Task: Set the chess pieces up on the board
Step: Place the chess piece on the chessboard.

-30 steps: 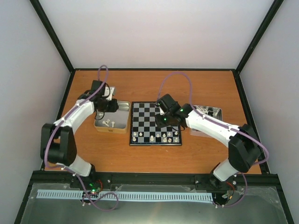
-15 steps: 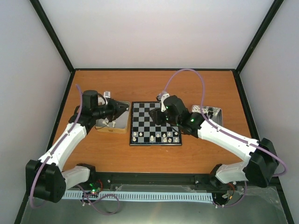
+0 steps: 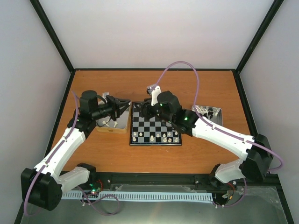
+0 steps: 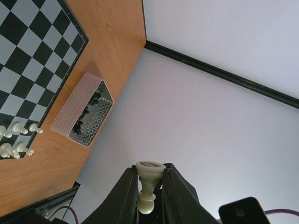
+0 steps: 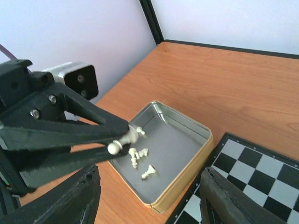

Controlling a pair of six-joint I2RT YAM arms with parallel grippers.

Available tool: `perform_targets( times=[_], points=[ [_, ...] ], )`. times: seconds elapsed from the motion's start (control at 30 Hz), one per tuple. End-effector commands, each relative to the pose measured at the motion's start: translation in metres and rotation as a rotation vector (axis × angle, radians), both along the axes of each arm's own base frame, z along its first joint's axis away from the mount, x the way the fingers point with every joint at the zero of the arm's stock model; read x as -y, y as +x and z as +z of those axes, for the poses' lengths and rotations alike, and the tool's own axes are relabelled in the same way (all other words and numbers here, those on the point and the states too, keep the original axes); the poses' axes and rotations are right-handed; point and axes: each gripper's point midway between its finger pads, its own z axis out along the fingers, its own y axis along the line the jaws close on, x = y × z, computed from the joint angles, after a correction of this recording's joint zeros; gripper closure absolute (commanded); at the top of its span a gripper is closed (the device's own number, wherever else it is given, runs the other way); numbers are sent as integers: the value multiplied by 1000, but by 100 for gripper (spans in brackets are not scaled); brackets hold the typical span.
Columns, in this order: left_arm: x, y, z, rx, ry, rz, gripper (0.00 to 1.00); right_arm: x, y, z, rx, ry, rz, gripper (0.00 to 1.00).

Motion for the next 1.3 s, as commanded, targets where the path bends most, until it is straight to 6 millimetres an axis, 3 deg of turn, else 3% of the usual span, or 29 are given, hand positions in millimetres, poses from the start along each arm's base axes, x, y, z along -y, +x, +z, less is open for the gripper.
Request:
perform_targets(
  times=[0.0, 0.5, 0.87, 1.1, 1.27],
  points=[
    [1, 0, 5, -19, -32, 16, 97, -19, 1, 5, 18, -20, 17, 41],
    [1, -1, -2, -38, -23, 9, 96, -39, 12, -1, 7, -81, -25, 52],
    [2, -6, -8, -60, -36, 0, 96, -43, 10, -21, -12, -124, 2, 55],
    [3, -8, -13, -78, -48, -5, 96, -36, 9, -37, -25, -158, -14, 58],
    [6, -19, -33, -139, -27, -45, 96, -12, 7, -36, -46, -171, -88, 59]
  ],
)
